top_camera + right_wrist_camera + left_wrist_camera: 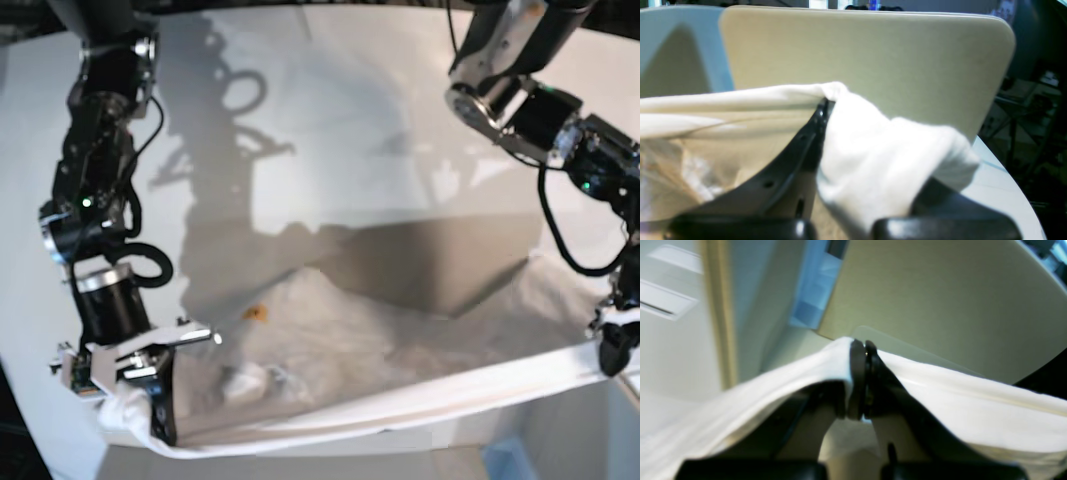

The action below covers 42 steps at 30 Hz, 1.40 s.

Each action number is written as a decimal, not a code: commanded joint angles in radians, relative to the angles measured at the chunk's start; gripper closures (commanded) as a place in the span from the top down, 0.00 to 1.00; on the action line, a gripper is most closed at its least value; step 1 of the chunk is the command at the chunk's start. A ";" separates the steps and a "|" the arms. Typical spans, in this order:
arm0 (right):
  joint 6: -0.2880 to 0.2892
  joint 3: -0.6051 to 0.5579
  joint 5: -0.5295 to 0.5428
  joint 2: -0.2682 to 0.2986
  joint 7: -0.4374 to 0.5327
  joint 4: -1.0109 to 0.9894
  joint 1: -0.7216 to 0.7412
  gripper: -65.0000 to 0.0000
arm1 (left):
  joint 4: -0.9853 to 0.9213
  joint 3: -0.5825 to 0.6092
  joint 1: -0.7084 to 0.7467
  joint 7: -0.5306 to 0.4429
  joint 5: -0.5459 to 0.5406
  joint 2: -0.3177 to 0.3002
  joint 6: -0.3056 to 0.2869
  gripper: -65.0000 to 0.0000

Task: Layout the t-shirt on the table in an organized manner, then fold the t-shirt properly
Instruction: 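Lift the shirt with both grippers and swing it to flatten it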

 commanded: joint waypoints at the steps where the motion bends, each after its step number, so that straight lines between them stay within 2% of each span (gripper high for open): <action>1: -0.038 0.014 -0.027 -0.003 0.062 0.020 0.024 0.00 | 0.052 -0.008 -0.004 -0.045 0.018 -0.017 0.008 0.00; 4: -0.038 0.016 -0.027 -0.007 0.180 0.020 -0.016 0.00 | 0.087 -0.017 0.052 -0.048 0.016 -0.019 0.008 0.00; 6: -0.038 0.011 -0.027 -0.007 0.278 0.020 -0.055 0.00 | 0.087 -0.089 0.069 -0.070 0.013 -0.017 0.006 0.00; 8: -0.038 0.008 -0.027 -0.007 0.373 0.020 -0.091 0.00 | 0.087 -0.169 0.086 -0.097 -0.035 -0.017 0.005 0.00; 12: -0.038 0.005 -0.029 -0.007 0.562 0.020 -0.158 0.00 | 0.087 -0.330 0.183 -0.177 -0.266 -0.028 0.005 0.00; 17: -0.037 -0.010 -0.029 -0.037 0.804 0.020 -0.223 0.00 | 0.086 -0.484 0.341 -0.303 -0.587 -0.117 0.005 0.00; 23: -0.037 -0.052 -0.029 -0.037 1.022 0.020 -0.283 0.00 | 0.086 -0.586 0.507 -0.466 -0.843 -0.192 0.005 0.00; 27: -0.037 -0.104 -0.098 -0.056 1.096 0.020 -0.283 0.00 | 0.086 -0.589 0.573 -0.527 -0.870 -0.206 0.005 0.00; 31: -0.037 -0.147 -0.248 -0.142 1.186 0.021 -0.249 0.00 | 0.086 -0.599 0.580 -0.555 -0.870 -0.223 0.005 0.00; 36: -0.037 -0.144 -0.445 -0.273 1.280 0.020 -0.249 0.00 | 0.087 -0.620 0.574 -0.548 -0.870 -0.236 0.005 0.00; 39: -0.037 -0.144 -0.481 -0.307 1.272 0.000 -0.255 0.00 | 0.086 -0.589 0.574 -0.538 -0.870 -0.255 0.005 0.00; 42: -0.038 -0.144 -0.474 -0.300 1.145 -0.051 -0.246 0.00 | 0.070 -0.454 0.542 -0.495 -0.870 -0.259 0.005 0.00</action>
